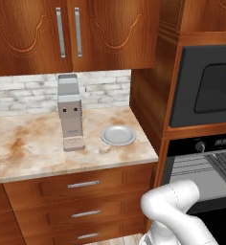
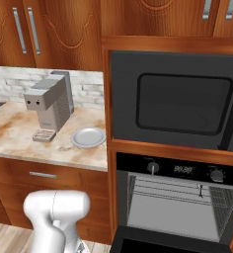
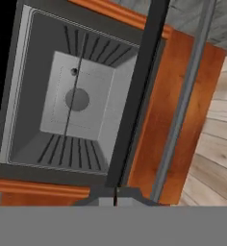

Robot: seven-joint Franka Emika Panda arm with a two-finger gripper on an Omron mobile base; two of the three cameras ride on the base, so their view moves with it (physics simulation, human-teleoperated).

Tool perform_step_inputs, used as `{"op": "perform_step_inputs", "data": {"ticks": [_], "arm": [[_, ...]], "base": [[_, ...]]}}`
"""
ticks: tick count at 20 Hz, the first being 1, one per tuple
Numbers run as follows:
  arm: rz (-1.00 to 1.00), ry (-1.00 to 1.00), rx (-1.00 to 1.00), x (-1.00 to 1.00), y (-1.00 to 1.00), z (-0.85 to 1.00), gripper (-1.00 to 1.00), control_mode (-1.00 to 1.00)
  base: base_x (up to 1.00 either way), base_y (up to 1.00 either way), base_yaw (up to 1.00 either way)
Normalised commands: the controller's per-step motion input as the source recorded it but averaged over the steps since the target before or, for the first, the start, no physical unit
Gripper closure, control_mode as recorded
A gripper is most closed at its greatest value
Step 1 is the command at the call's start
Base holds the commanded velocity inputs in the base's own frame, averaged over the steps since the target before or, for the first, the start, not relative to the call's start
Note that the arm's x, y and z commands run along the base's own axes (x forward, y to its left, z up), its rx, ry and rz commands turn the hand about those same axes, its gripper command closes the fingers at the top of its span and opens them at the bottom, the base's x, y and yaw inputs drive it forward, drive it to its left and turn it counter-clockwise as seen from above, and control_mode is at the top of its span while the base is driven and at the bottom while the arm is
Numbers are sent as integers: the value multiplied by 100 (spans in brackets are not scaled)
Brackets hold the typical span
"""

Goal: Take the fish from the oven and place it on the plate on the counter.

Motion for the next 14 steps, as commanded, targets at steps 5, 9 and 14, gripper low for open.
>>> {"op": "perform_step_inputs", "data": {"ticks": [5,9,14], "arm": [[14,-15,3,-68,-13,100,100,-100],[11,-9,7,-46,-9,100,100,-100],[4,0,6,-9,0,100,100,-100]], "base": [[0,0,0],[0,0,0],[0,0,0]]}}
